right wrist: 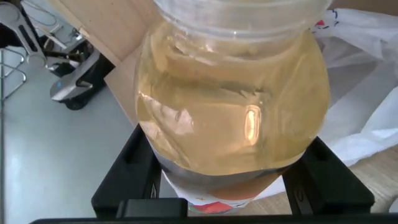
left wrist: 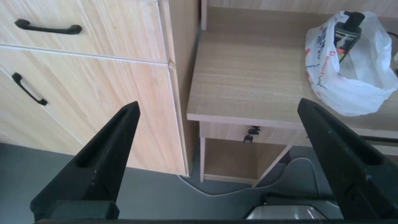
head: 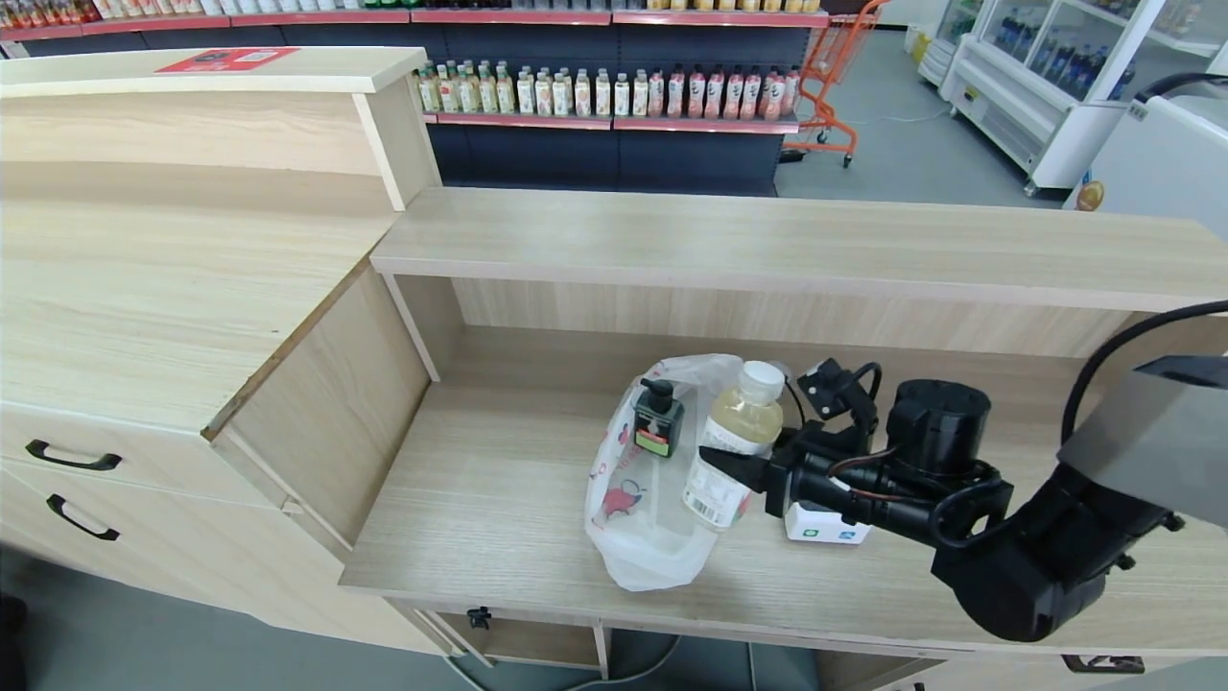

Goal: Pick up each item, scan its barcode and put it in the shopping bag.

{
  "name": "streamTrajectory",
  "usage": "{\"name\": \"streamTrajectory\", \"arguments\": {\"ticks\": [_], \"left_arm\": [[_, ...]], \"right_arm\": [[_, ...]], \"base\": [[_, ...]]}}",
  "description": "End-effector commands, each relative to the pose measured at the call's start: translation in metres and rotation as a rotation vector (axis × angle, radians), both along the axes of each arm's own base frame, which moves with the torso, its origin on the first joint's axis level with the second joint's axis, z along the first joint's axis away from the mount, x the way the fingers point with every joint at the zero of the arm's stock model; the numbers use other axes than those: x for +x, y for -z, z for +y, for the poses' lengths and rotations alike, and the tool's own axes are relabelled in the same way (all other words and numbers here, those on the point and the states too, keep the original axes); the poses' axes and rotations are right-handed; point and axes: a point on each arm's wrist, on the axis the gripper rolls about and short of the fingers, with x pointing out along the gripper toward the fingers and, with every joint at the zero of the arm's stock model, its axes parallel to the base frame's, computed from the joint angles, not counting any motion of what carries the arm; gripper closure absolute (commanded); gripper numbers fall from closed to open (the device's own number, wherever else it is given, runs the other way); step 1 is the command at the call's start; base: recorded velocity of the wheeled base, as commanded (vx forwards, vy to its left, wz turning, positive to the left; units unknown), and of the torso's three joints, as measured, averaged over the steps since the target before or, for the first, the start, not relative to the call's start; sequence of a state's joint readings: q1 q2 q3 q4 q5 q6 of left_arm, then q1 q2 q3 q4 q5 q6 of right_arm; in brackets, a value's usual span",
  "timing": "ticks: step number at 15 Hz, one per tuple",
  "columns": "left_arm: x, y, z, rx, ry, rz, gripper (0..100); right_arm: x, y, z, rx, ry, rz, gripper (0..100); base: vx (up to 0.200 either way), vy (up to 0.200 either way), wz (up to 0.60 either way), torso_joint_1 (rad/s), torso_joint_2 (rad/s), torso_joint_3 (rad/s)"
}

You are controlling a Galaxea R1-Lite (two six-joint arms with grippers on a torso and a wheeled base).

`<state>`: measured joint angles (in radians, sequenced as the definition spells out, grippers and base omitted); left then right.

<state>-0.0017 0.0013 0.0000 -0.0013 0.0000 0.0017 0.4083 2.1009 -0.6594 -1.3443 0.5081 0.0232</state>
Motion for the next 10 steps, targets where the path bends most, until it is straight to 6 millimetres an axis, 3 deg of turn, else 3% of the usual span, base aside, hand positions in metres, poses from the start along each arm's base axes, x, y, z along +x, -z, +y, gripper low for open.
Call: {"name": "streamTrajectory", "arguments": {"ticks": [1,7,10], "left_arm": [[0.000,0.000,0.000,0.000,0.000,0.000,0],[0.000,0.000,0.000,0.000,0.000,0.000,0],[0.000,0.000,0.000,0.000,0.000,0.000,0]], "right_arm": [[0.014,0.027,0.015,-0.032,-0.028,-0.017,100],[0.048,0.048,0.039,-0.078,-0.047,-0.165,100],[0.051,0.063,0.041,-0.121,-0.050,-0.194,100]], "base": [[0.000,0.000,0.00,0.000,0.00,0.000],[0.000,0.000,0.00,0.000,0.00,0.000],[0.000,0.000,0.00,0.000,0.00,0.000]]}}
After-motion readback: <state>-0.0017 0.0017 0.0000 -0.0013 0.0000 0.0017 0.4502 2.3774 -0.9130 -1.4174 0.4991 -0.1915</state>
